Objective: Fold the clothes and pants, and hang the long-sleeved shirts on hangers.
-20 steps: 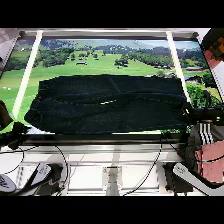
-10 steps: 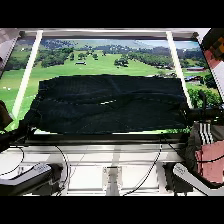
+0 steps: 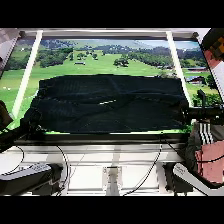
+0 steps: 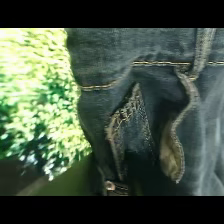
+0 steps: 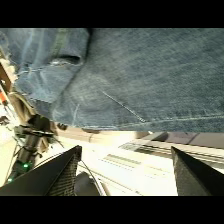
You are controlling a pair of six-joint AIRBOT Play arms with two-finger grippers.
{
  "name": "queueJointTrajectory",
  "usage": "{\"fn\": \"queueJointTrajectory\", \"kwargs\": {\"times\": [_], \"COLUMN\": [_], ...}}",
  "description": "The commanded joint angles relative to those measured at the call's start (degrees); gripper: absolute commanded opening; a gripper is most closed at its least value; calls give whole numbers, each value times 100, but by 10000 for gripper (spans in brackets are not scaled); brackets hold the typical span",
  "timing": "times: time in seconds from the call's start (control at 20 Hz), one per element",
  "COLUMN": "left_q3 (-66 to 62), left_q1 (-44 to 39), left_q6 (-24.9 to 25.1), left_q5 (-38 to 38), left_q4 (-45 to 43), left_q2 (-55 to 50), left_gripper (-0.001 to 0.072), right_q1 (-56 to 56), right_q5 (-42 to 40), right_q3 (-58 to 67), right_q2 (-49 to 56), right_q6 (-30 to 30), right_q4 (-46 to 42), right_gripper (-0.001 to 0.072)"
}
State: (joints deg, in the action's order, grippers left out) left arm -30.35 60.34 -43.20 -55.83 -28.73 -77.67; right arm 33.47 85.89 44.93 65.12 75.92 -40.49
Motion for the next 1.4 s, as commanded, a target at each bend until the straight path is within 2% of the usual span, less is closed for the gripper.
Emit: {"fn": "queueJointTrajectory", "kwargs": {"times": [0.0,0.05,0.1,0.3,0.35,0.4,0.45,0.5,0.55,0.85,1.1,1.35], "left_q3": [2,2,2,0,0,2,0,0,0,-22,-26,-33], "left_q1": [-2,0,0,0,0,0,11,44,48,144,535,-319], "left_q6": [302,302,304,514,511,505,452,398,393,-404,-494,-479], "left_q5": [35,35,28,-350,-354,-367,-413,-509,-570,-501,-275,446], "left_q4": [249,249,249,852,918,868,815,748,669,-461,-470,-170], "left_q2": [-37,-37,-37,-17,-17,-17,-17,-17,-17,15,76,76], "left_gripper": [161,121,37,37,53,221,422,447,447,440,439,439], "right_q1": [-2,-2,-2,0,-2,-2,-2,-2,-2,-2,-2,-2], "right_q5": [-2,-7,-26,-286,-297,-286,-286,-295,-304,-304,-302,-463], "right_q3": [-4,-4,-4,-4,-4,-4,-4,-4,-4,-4,-4,-4], "right_q2": [-2,0,0,-2,0,-2,0,-2,0,0,0,0], "right_q6": [9,9,9,7,7,7,7,4,4,2,2,2], "right_q4": [151,149,149,153,153,151,151,151,151,149,146,146], "right_gripper": [626,626,626,625,625,625,625,626,625,626,625,626]}}
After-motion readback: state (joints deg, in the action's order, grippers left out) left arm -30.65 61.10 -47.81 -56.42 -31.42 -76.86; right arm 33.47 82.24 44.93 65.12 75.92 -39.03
